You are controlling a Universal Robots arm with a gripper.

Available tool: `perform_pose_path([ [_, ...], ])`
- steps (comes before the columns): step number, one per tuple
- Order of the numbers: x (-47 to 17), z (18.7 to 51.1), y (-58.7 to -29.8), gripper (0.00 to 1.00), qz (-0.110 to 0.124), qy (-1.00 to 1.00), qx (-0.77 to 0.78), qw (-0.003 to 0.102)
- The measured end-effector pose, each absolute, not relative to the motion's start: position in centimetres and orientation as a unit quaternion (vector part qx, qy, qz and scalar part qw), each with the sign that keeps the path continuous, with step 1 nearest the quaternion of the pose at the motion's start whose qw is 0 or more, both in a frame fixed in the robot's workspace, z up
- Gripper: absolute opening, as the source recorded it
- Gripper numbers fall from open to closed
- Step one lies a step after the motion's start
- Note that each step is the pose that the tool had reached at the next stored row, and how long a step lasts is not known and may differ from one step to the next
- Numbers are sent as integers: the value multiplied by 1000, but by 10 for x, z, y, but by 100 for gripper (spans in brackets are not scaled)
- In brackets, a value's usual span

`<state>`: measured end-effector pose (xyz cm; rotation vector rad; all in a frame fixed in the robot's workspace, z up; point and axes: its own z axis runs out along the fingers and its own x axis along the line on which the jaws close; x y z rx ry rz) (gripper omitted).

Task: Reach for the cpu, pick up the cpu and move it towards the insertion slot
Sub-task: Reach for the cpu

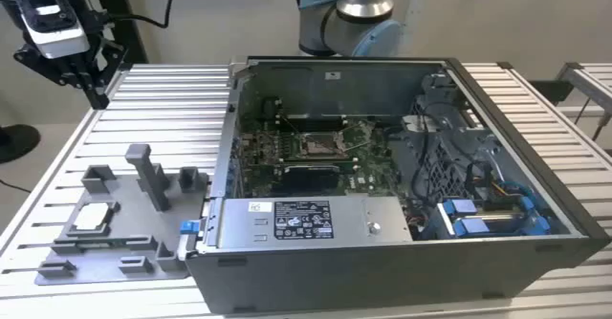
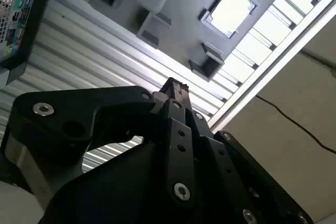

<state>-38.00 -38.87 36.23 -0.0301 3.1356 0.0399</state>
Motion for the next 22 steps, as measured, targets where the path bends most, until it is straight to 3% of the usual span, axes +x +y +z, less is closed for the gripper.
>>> perform_pose_path([
  [22, -380, 362, -386, 0, 4, 1000, -10, 11],
])
